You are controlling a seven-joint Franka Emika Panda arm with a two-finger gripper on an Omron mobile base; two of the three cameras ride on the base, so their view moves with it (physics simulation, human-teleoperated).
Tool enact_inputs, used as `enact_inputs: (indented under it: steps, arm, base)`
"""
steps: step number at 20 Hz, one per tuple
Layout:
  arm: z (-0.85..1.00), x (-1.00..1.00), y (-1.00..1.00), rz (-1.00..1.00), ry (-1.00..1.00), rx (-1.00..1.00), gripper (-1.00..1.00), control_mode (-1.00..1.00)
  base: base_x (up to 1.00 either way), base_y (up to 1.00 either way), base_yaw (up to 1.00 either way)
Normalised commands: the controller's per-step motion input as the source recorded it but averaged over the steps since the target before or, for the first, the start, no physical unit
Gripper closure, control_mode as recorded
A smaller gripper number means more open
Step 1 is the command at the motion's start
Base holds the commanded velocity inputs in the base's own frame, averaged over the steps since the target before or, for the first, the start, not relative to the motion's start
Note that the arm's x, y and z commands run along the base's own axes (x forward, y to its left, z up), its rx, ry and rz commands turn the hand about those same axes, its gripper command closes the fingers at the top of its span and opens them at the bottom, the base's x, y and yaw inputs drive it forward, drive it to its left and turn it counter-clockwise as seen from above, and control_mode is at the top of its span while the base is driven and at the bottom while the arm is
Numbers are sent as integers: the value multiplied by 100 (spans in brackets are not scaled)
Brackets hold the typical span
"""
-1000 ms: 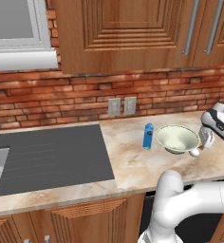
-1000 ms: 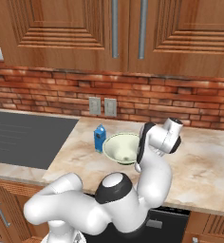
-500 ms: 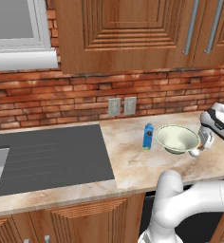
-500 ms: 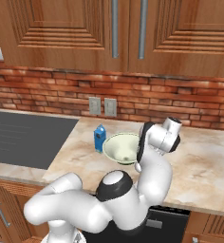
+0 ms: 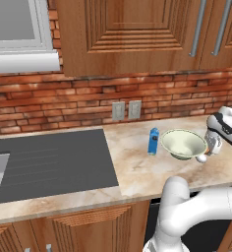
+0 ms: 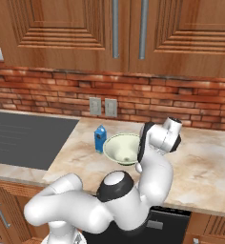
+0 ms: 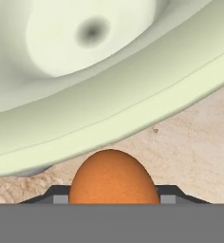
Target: Gather the eggs and milk located in the vicinity of the sink area and place them right next to the bowl.
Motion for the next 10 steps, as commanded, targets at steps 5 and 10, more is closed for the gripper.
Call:
enact_inputs:
  steps: [5, 10]
  arm:
    - [0, 0, 0, 0, 0, 0, -100, -100]
    - [0, 0, 1, 0, 0, 0, -100, -100]
  base:
    - [0, 0, 0]
    - [0, 0, 0]
